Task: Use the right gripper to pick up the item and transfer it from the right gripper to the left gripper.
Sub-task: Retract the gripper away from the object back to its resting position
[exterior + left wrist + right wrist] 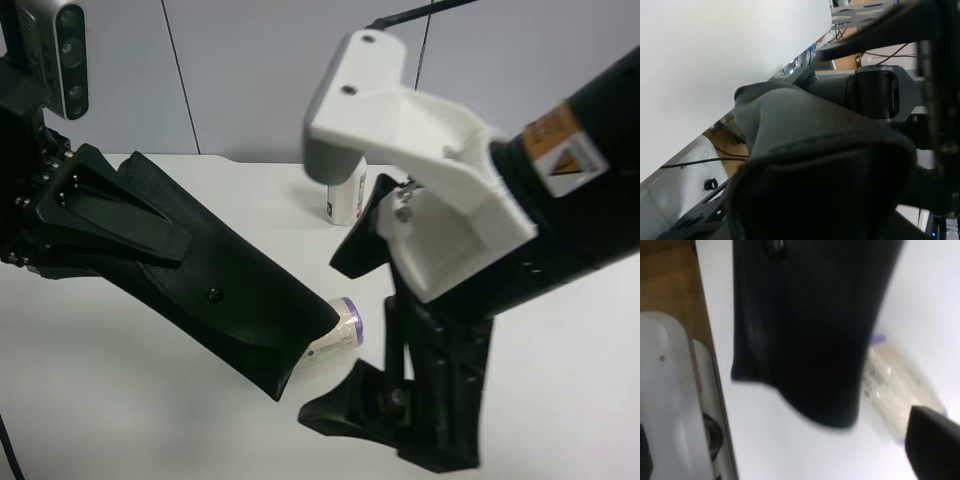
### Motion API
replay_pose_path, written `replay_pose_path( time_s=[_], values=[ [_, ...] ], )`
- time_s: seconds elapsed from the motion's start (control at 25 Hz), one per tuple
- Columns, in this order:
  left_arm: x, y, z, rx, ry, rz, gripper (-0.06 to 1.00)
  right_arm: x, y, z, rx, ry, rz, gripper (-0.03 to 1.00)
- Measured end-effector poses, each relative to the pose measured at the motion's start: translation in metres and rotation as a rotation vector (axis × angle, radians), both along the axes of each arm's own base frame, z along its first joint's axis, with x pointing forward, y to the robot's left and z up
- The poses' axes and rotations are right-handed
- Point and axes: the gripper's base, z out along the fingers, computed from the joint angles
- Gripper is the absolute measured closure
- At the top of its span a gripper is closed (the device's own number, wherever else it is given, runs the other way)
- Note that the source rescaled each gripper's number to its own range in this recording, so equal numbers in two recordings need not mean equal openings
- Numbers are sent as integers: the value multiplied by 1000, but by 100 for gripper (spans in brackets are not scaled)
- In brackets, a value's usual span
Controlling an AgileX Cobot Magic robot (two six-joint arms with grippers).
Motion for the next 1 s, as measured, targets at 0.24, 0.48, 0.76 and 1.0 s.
replay_pose_path(
  time_s=[0.24, 0.48, 0.76, 1.0],
  values=[
    [0, 0, 0, 0, 0, 0, 93, -28, -51, 32, 24, 41, -116, -3],
    [0, 0, 0, 0, 0, 0, 93, -59, -107, 52, 48, 33, -193, -3],
    [1, 0, 0, 5, -4, 5, 94, -89, -164, 37, 188, -44, -264, -3],
    [0, 1, -2, 19, -7, -1, 94, -99, -190, -13, 245, -123, -296, -3]
  ],
)
